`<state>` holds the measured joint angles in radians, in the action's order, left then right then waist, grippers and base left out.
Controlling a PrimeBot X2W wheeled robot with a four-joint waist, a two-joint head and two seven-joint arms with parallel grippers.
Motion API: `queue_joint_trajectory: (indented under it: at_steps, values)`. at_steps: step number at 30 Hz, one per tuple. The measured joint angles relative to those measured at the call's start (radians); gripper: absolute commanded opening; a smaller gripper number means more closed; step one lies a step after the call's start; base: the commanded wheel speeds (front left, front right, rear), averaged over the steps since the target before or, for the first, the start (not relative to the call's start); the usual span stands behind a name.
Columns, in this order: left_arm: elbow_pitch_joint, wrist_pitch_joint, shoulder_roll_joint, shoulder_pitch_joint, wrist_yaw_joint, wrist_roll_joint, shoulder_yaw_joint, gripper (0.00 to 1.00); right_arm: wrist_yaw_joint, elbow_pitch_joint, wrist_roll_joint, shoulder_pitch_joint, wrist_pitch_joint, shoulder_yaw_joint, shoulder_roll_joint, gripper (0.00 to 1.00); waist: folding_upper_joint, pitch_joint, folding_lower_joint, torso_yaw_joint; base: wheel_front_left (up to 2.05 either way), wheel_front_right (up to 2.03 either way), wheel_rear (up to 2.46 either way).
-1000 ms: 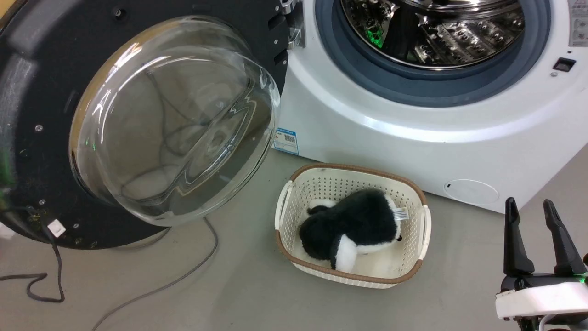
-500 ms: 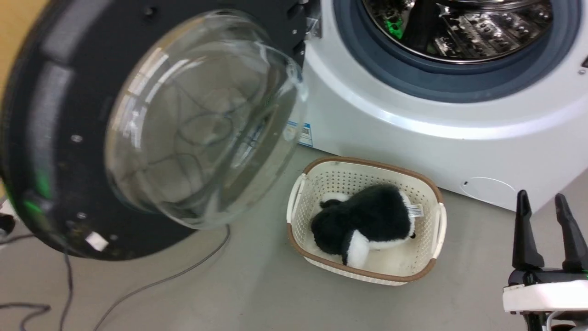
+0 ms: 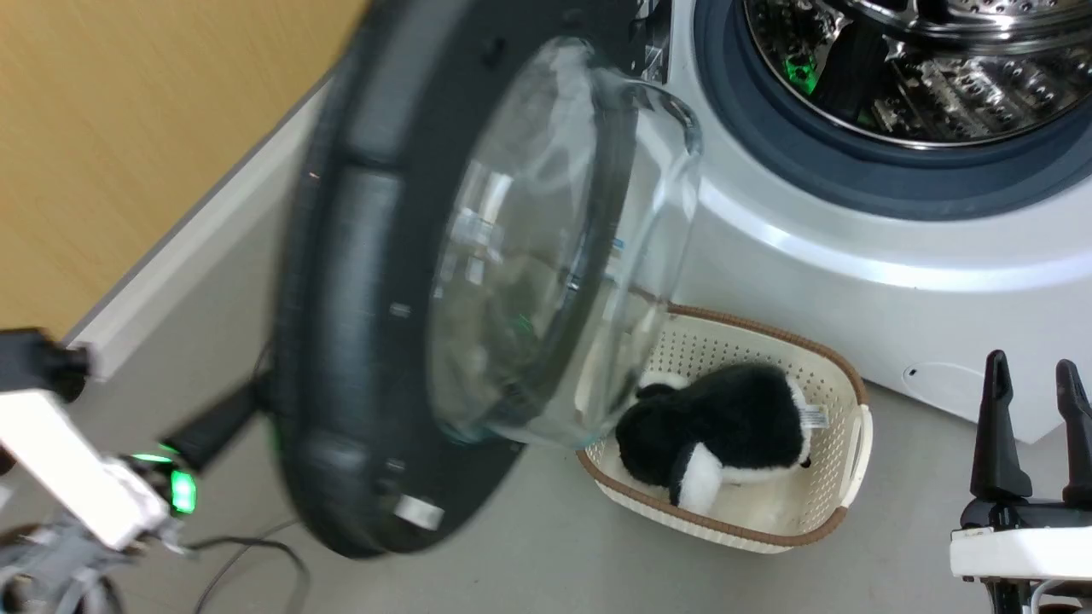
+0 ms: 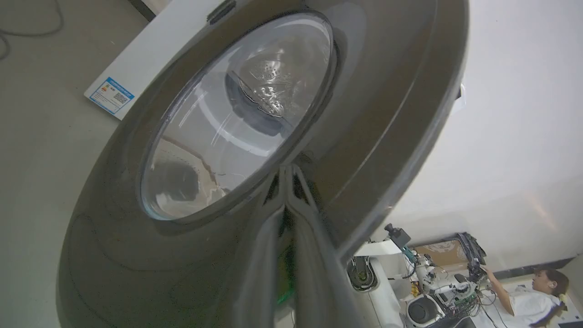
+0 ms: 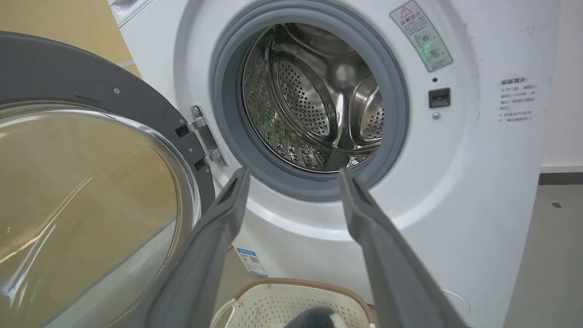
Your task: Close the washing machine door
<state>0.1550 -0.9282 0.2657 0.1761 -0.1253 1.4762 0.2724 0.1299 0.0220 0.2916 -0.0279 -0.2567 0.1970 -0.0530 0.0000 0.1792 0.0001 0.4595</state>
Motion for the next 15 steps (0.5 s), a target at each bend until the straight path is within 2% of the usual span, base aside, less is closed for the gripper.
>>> queue_joint_trajectory:
  at_steps: [6,11,15]
  values:
    - [0.123,-0.002,-0.069,-0.061,-0.001,-0.017,-0.150,0.00,0.000,0.001,0.000,0.001,0.000,-0.007,0.001,1.00,0.0000,-0.014,-0.0001,-0.022,0.00,0.00,0.00]
    - [0.184,0.062,-0.122,-0.065,-0.001,-0.053,-0.262,0.00,0.000,0.002,0.000,0.000,-0.001,-0.006,0.001,1.00,0.0000,-0.018,0.0000,-0.073,0.00,0.00,0.00]
    - [0.190,0.128,-0.141,-0.054,-0.001,-0.071,-0.359,0.00,0.000,0.003,-0.001,-0.001,-0.001,-0.001,0.002,1.00,0.0000,-0.016,-0.0001,-0.126,0.00,0.00,0.00]
